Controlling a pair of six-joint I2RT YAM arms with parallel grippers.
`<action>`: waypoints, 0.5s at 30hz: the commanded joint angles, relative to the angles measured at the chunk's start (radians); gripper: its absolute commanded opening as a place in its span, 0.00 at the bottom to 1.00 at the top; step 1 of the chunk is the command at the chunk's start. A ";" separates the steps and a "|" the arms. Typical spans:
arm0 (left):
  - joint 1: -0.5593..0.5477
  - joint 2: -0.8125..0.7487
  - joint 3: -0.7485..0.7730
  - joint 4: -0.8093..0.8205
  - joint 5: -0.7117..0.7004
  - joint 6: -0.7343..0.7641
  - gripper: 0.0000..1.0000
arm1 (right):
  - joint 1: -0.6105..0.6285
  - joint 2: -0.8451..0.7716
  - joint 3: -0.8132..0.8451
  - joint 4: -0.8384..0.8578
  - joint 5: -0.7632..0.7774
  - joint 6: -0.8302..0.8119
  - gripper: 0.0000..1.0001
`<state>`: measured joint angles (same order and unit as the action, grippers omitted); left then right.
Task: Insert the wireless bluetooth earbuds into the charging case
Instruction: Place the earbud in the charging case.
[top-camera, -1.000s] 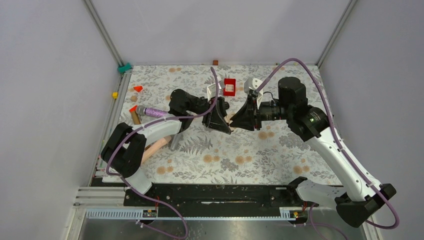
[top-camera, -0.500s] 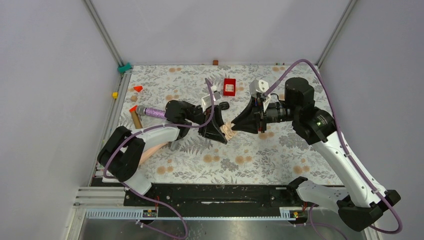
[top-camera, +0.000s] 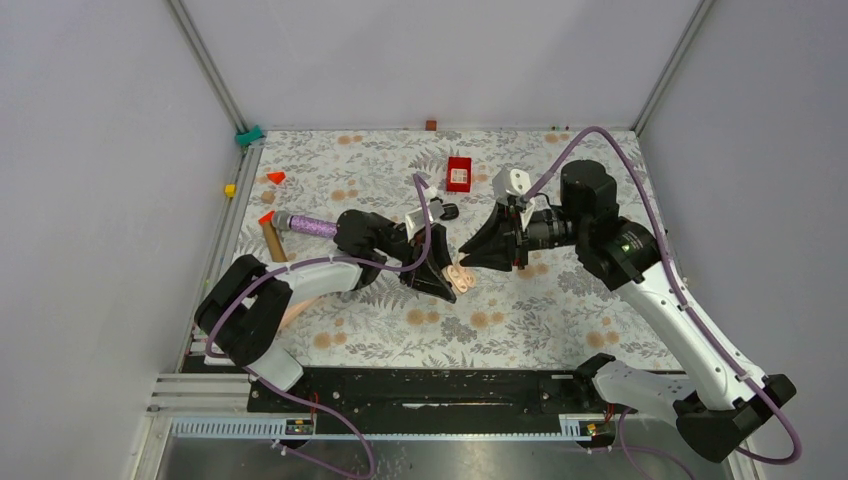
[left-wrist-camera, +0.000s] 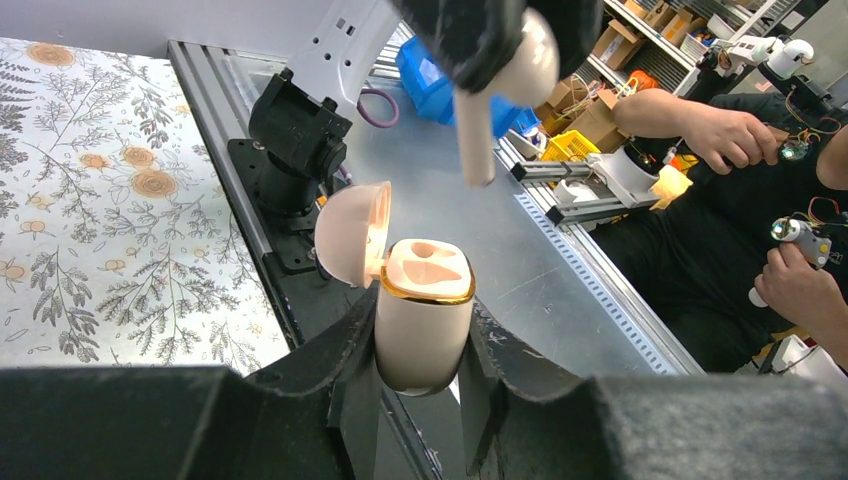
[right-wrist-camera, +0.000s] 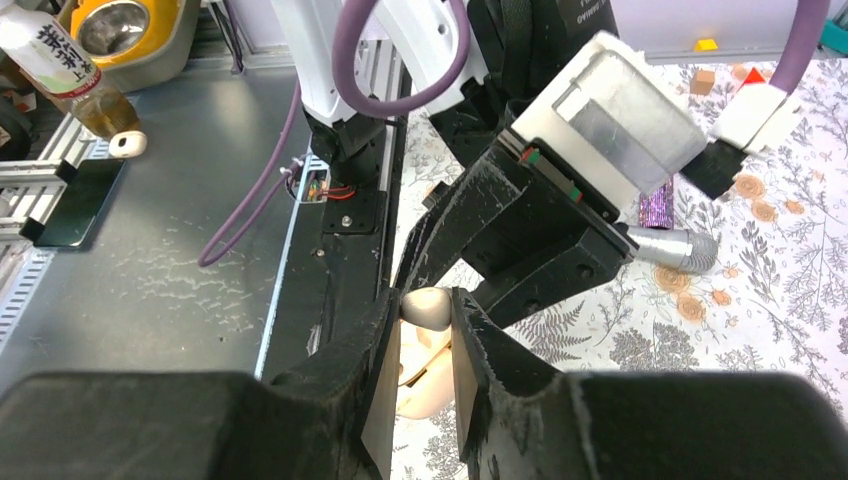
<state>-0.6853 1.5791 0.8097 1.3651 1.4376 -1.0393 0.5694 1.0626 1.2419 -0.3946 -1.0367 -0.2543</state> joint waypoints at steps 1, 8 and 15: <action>-0.001 -0.015 0.012 0.075 -0.012 0.014 0.00 | 0.011 -0.015 -0.031 0.032 0.022 -0.089 0.26; -0.002 -0.011 0.018 0.077 -0.029 -0.009 0.00 | 0.025 -0.032 -0.067 0.033 0.056 -0.155 0.28; -0.002 -0.004 0.023 0.078 -0.033 -0.023 0.00 | 0.037 -0.035 -0.078 0.033 0.080 -0.173 0.28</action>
<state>-0.6853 1.5791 0.8097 1.3716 1.4273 -1.0557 0.5919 1.0500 1.1683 -0.3908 -0.9768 -0.3950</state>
